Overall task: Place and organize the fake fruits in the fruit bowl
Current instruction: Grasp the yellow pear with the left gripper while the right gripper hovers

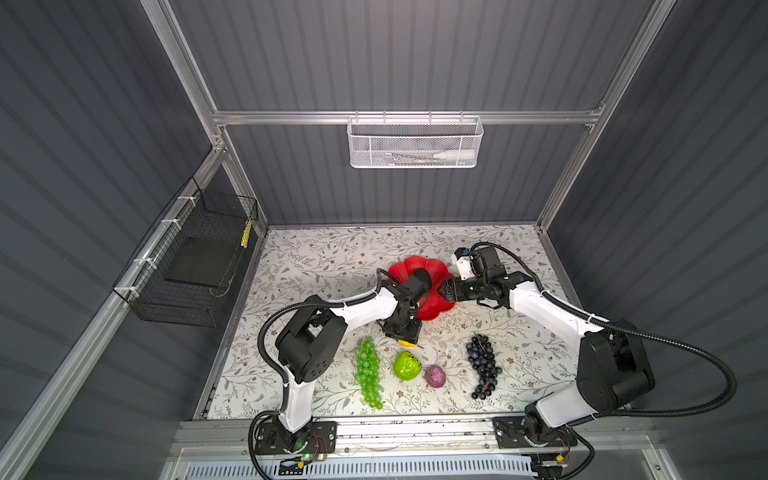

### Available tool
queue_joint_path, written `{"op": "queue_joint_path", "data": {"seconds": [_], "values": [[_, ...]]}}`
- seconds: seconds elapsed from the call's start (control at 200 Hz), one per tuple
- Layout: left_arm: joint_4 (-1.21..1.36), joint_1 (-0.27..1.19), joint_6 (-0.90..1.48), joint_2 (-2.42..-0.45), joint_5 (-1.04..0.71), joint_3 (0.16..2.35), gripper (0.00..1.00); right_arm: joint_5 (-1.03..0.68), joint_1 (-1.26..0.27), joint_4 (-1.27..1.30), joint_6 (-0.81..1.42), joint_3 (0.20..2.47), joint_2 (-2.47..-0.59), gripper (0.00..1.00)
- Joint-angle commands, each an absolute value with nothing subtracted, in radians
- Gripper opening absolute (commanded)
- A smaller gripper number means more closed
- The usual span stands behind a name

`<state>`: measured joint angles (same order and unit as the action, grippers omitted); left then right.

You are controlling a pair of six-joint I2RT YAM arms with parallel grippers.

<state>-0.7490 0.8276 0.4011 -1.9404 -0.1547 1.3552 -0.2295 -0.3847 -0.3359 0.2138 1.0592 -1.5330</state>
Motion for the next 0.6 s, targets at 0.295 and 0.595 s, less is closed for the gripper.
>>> {"op": "queue_joint_path", "data": {"seconds": [0.295, 0.595], "values": [[-0.817, 0.759, 0.394, -1.759, -0.221, 1.36, 0.39, -0.24, -0.382, -0.353, 0.215, 1.116, -1.545, 0.8], [-0.829, 0.64, 0.345, -1.816, -0.218, 1.578, 0.39, -0.261, -0.383, -0.331, 0.227, 1.139, -1.548, 0.8]]}}
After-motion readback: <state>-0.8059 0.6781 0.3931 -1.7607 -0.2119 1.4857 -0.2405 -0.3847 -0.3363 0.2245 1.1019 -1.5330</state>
